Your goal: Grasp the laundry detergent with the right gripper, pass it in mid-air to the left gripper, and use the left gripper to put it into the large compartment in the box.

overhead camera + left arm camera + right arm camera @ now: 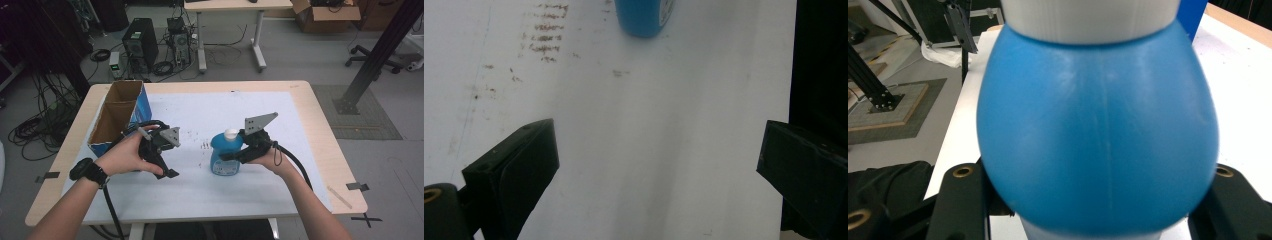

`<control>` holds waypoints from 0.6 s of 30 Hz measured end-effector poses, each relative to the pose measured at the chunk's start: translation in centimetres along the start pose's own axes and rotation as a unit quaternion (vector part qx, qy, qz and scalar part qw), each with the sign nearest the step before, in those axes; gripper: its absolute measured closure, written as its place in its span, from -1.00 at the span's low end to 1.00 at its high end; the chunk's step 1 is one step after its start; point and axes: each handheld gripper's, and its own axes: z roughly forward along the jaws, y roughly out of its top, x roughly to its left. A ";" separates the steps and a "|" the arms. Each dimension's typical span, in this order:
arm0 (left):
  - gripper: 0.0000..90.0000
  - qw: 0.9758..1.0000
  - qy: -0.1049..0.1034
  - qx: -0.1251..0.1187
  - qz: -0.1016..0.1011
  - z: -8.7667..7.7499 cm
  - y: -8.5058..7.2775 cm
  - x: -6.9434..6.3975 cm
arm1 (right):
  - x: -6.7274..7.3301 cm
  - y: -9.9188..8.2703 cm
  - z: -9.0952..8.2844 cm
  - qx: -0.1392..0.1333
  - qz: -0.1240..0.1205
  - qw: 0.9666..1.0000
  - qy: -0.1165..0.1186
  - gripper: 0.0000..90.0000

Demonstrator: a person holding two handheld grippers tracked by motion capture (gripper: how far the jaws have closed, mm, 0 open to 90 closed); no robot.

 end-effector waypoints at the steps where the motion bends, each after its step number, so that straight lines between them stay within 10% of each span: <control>1: -0.92 1.000 0.000 0.000 0.001 -0.1 0.0 0.0 | 0.0 0.1 0.0 0.002 0.000 1.000 0.001 -0.07; 18: -0.92 1.000 0.019 -0.011 0.014 -3.3 2.4 -0.2 | 0.5 3.0 -1.4 0.018 -0.008 1.000 0.001 -0.06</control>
